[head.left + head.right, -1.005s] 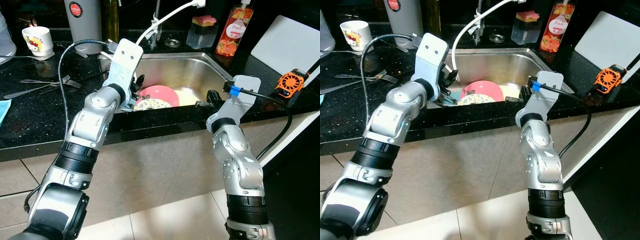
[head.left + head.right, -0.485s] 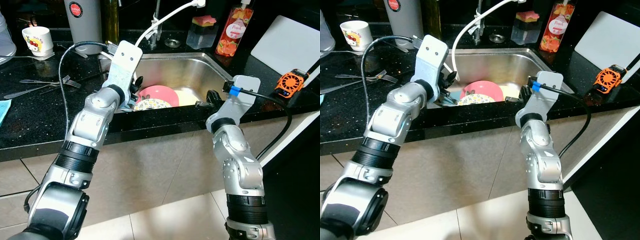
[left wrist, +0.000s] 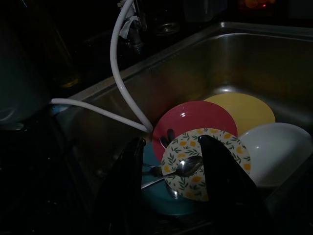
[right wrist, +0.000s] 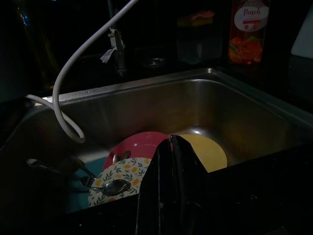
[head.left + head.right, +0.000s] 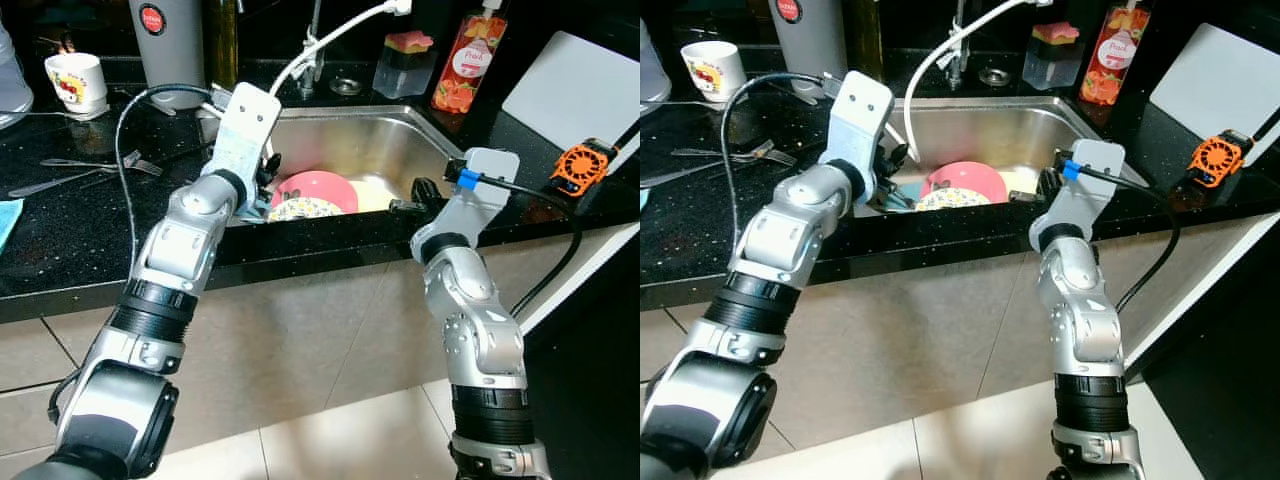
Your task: Kitchen organization
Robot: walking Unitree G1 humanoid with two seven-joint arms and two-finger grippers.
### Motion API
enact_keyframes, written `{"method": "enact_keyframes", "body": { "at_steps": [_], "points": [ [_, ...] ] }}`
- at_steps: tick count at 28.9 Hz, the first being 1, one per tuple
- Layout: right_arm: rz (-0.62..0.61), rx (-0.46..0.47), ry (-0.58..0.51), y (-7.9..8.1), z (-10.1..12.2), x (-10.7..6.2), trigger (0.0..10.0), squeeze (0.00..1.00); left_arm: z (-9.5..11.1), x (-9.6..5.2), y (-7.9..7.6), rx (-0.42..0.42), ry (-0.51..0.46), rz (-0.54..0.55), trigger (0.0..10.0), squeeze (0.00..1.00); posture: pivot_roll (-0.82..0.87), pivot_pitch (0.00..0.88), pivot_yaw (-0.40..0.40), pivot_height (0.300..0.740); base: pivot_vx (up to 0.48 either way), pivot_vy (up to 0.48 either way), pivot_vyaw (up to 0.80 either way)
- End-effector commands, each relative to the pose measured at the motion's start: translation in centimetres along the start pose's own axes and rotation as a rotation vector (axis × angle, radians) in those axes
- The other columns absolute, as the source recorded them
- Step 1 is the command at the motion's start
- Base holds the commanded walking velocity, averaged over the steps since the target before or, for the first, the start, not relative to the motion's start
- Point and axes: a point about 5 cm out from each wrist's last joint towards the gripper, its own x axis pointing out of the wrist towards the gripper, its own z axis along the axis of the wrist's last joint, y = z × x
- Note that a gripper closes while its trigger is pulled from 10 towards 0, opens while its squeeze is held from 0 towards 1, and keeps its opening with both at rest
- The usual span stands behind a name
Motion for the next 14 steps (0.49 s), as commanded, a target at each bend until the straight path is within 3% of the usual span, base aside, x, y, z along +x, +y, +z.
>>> {"method": "enact_keyframes", "body": {
  "at_steps": [1,14],
  "points": [
    [-0.002,0.002,-0.005,-0.06,0.04,0.16,10.0,0.00,0.37,0.10,0.34,0.027,-0.009,0.011,10.0,0.00,0.18,0.000,-0.078,0.740,0.000,0.000,0.00],
    [-0.006,0.003,-0.013,-0.05,0.16,0.26,10.0,0.00,0.11,0.23,0.28,0.036,-0.005,0.001,10.0,0.00,0.18,0.000,-0.053,0.740,0.000,0.000,0.00]
  ]
}}
